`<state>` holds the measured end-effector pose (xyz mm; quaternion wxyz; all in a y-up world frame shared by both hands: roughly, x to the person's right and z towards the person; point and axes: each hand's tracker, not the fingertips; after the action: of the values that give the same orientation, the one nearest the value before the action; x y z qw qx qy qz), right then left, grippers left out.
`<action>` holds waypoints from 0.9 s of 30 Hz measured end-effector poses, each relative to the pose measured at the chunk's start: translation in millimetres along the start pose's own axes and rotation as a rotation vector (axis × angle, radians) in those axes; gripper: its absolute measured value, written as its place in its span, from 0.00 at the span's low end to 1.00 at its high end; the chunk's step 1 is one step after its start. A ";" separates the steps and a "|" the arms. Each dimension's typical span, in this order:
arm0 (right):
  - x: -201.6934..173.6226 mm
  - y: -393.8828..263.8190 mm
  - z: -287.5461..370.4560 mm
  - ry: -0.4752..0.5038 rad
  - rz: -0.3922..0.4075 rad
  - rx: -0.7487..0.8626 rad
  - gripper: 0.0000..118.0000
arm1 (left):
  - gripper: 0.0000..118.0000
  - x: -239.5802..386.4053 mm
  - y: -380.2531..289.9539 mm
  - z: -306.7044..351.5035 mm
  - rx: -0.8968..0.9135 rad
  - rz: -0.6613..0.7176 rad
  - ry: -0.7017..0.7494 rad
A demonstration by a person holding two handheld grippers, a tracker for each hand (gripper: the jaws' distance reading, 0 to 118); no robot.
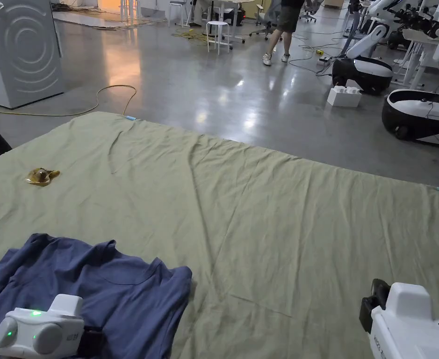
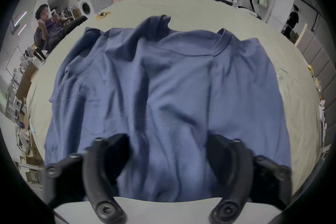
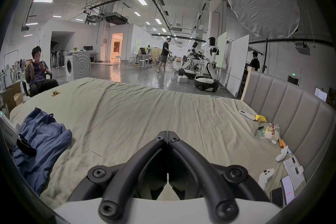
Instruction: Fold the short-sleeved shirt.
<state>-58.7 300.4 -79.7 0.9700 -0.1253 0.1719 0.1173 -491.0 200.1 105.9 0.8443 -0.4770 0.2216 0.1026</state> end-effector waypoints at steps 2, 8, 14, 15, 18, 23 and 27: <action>-1.5 -1.6 -0.7 -0.002 0.006 -0.001 0.00 | 0.13 -1.1 -1.5 -5.0 0.062 -0.057 0.018; -5.2 -7.3 -4.5 0.007 0.003 -0.024 0.00 | 0.06 -4.1 -3.4 -11.3 0.075 0.000 0.036; -6.8 -7.6 -3.8 0.018 0.000 -0.020 0.00 | 0.04 -17.1 12.0 11.2 0.206 0.036 -0.014; -5.8 -7.2 -3.5 0.018 -0.003 -0.017 0.00 | 0.04 -18.7 19.0 20.6 0.230 0.053 -0.018; -2.9 -4.4 -1.5 0.018 -0.011 -0.006 0.00 | 0.04 -23.7 31.7 34.0 0.299 0.092 -0.050; 6.1 0.6 4.4 0.013 -0.026 0.020 0.00 | 0.04 -18.7 62.1 81.1 0.435 0.106 -0.082; 16.9 3.8 11.0 0.002 -0.044 0.039 0.00 | 0.04 0.1 90.5 119.0 0.537 0.063 -0.095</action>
<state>-40.9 310.3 -76.6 0.9745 -0.1102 0.1721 0.0924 -492.9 348.8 90.2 0.9464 -0.2233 0.2160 0.0886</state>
